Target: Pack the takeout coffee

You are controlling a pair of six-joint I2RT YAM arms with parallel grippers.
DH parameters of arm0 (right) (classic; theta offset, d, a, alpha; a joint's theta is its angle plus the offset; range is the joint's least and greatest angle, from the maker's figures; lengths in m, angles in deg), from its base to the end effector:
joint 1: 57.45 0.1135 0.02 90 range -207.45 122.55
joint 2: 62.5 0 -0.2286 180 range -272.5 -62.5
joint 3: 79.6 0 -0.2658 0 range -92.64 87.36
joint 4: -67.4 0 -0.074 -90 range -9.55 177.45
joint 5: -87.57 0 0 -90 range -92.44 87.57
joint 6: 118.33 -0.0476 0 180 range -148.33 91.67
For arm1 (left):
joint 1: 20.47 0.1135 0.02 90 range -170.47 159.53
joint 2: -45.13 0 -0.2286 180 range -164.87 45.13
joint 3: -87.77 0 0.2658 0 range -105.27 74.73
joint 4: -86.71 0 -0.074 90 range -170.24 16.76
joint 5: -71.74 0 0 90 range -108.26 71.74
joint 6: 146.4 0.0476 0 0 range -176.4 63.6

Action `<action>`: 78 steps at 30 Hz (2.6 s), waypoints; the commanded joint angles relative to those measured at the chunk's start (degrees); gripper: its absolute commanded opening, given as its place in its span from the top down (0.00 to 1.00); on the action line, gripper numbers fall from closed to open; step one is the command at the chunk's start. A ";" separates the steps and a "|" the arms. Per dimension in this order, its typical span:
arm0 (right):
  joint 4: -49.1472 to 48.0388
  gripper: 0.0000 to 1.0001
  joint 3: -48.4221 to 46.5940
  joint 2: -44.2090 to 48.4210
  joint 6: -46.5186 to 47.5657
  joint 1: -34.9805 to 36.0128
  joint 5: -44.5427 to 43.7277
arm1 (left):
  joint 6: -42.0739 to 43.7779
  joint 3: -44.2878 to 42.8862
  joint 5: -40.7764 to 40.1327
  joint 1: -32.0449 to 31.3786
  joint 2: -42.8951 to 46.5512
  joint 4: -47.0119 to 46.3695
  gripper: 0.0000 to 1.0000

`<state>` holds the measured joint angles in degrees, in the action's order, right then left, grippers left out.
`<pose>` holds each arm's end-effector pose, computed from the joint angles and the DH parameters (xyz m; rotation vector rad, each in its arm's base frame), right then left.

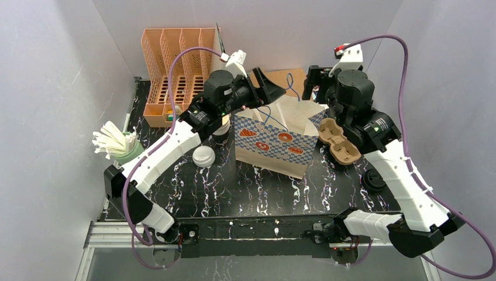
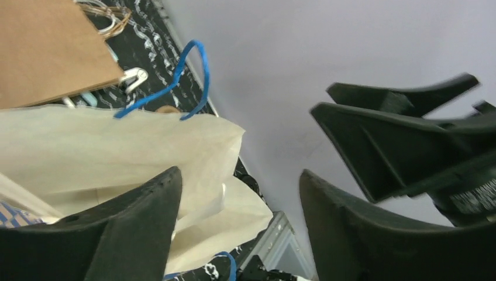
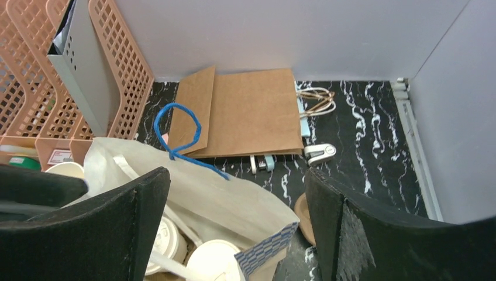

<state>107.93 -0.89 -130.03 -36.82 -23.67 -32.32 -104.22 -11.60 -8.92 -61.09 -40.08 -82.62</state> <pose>0.2360 0.1293 0.4589 0.0203 1.6744 0.1162 0.2829 -0.2529 0.4137 0.0397 1.6711 -1.3319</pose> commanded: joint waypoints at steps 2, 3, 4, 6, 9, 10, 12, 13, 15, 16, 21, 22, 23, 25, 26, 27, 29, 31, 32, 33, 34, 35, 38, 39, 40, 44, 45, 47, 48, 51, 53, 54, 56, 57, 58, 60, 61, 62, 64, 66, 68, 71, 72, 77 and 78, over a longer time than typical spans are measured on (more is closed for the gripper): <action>6.60 0.05 1.02 2.13 -8.07 -0.12 -0.78 | 13.77 -4.89 -6.77 -1.11 1.04 11.53 0.11; 7.23 0.04 1.66 2.70 -9.17 -0.10 -0.83 | 15.94 -5.50 -8.40 -1.06 1.82 13.29 0.06; 7.50 0.03 2.39 3.24 -9.84 -0.19 -0.82 | 18.80 -6.14 -11.03 -1.10 2.49 15.02 0.04; 8.05 0.02 3.42 3.86 -10.36 -0.21 -1.02 | 23.06 -7.73 -15.95 -1.05 4.13 18.37 0.02; 12.83 0.02 1.36 1.89 -10.30 -0.43 -7.21 | 25.76 -10.36 -29.52 -0.88 6.08 25.36 0.02; 15.30 0.02 0.17 0.55 -10.85 -0.97 -10.23 | 25.57 -10.63 -34.37 -0.57 6.82 27.68 0.02; 17.28 0.02 -0.99 -0.85 -10.23 -3.89 -10.74 | 24.31 -9.49 -39.86 1.45 8.92 30.94 0.02; 17.10 0.02 -0.88 -0.82 -10.04 -5.60 -9.81 | 23.40 -8.49 -40.61 3.17 9.99 31.95 0.03; 15.85 0.02 -0.11 -0.19 -9.88 -10.09 -6.68 | 20.00 -6.58 -39.69 8.02 11.90 34.67 0.03; 15.47 0.02 0.21 -0.20 -9.92 -12.77 -4.32 | 19.05 -5.90 -38.08 10.78 12.67 36.18 0.03; 16.75 0.02 -0.07 -3.06 -14.15 -26.58 8.31 | 18.98 -5.07 -36.48 16.41 13.25 42.66 0.02; 16.11 0.02 0.12 -3.39 -15.24 -27.05 9.52 | 18.98 -4.66 -35.99 16.85 13.22 43.16 0.02; 15.38 0.02 0.14 -3.54 -16.49 -27.29 11.17 | 18.98 -4.21 -34.85 17.29 13.34 43.09 0.02; 12.80 0.02 -0.57 -3.12 -16.51 -27.46 16.34 | 19.77 -3.71 -29.28 17.67 14.14 41.42 0.02; 10.54 0.03 -1.00 -2.41 -15.04 -27.47 21.03 | 21.16 -2.83 -24.07 17.66 15.02 39.02 0.02; 8.14 0.06 -1.04 -1.44 -13.07 -27.51 26.49 | 22.31 -1.74 -18.75 17.69 16.24 36.35 0.02; 4.91 0.09 -1.55 0.01 -9.45 -27.13 39.44 | 22.92 1.12 -9.26 17.69 18.97 30.86 0.02; 3.88 0.12 -1.92 0.64 -8.18 -25.53 48.49 | 22.94 3.85 -0.32 17.68 21.32 25.73 0.05; 2.72 0.15 -1.38 0.97 -8.22 -25.21 53.58 | 22.79 4.68 3.72 17.68 22.13 23.73 0.07; 2.02 0.18 -0.87 0.99 -8.71 -24.96 58.34 | 22.37 5.25 7.48 17.68 22.64 22.18 0.08; 1.14 0.21 -0.20 1.08 -9.52 -24.68 61.89 | 22.03 5.48 11.14 17.76 22.97 21.03 0.10; 0.92 0.24 0.24 1.02 -9.89 -23.96 65.03 | 21.73 5.63 16.05 17.69 23.10 19.47 0.11; 2.18 0.30 0.24 0.55 -7.16 -20.39 66.13 | 20.64 5.84 24.52 17.68 22.63 16.94 0.17; 2.62 0.33 0.00 0.20 -5.84 -19.02 66.18 | 19.94 5.98 26.46 17.68 22.08 16.13 0.20; 3.15 0.35 -0.22 -0.28 -4.64 -17.24 65.98 | 18.63 6.06 27.89 17.68 21.68 15.26 0.25; 5.17 0.42 -2.53 -3.44 0.04 -9.61 61.36 | 11.63 6.42 32.02 17.68 18.70 10.55 0.48; 5.20 0.44 -2.68 -4.11 0.74 -8.03 59.88 | 10.14 6.57 32.37 17.62 18.21 9.47 0.50; 4.59 0.46 -2.76 -5.43 2.11 -5.79 57.81 | 8.89 6.97 32.54 17.55 17.54 7.83 0.50; 4.40 0.46 -2.92 -6.14 2.89 -4.86 56.80 | 8.25 7.15 32.31 17.47 17.29 7.17 0.51; 3.83 0.47 -3.82 -8.35 4.53 -2.93 54.32 | 6.18 7.44 32.35 16.93 15.95 5.40 0.59; 3.53 0.47 -4.30 -9.67 5.43 -2.28 53.20 | 5.13 7.17 32.58 16.09 14.69 5.07 0.68; 3.35 0.47 -4.44 -10.04 5.73 -2.07 52.64 | 4.92 7.03 32.66 15.68 14.16 5.09 0.70; 2.60 0.48 -4.41 -10.32 6.14 -2.04 51.52 | 4.77 7.00 32.37 14.96 13.38 5.06 0.71; 2.24 0.47 -4.31 -10.34 6.31 -2.03 51.00 | 4.81 7.13 31.85 14.66 13.33 5.08 0.71; 1.96 0.47 -4.23 -10.30 6.49 -2.00 50.39 | 4.93 7.27 31.32 14.54 13.38 5.07 0.71; 1.59 0.46 -4.08 -10.26 6.87 -2.00 48.69 | 5.19 7.52 30.32 14.43 13.47 5.10 0.71; 1.34 0.46 -3.93 -10.11 6.90 -2.03 47.78 | 5.23 7.62 30.01 14.43 13.41 5.05 0.71; 0.88 0.45 -3.64 -9.85 6.95 -1.98 46.92 | 5.31 7.65 29.75 14.43 13.40 5.09 0.71; -0.55 0.45 -2.68 -9.38 7.00 -2.04 45.94 | 5.36 7.70 29.47 14.44 13.17 5.26 0.71; -1.44 0.45 -2.32 -9.60 7.00 -1.99 46.98 | 5.37 7.73 29.48 14.47 12.93 5.43 0.71; -0.80 0.45 -3.38 -10.82 7.17 -2.03 48.97 | 5.51 7.72 29.19 14.43 12.82 5.65 0.71; -0.29 0.44 -4.91 -12.35 7.13 -2.05 51.39 | 6.01 7.57 29.01 14.43 12.57 6.33 0.72; -0.44 0.44 -5.19 -12.63 7.08 -1.99 52.03 | 6.18 7.48 28.98 14.43 12.46 6.61 0.72; -1.18 0.39 -7.04 -13.06 5.42 -2.01 52.94 | 6.40 7.26 29.11 14.43 11.96 7.20 0.72; -1.58 0.38 -7.10 -12.90 4.99 -2.01 52.84 | 6.34 7.23 29.15 14.43 11.87 7.27 0.72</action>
<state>109.81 -4.41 -143.54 -31.10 -25.81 18.84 -98.42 -3.95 19.83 -46.54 -28.03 -76.21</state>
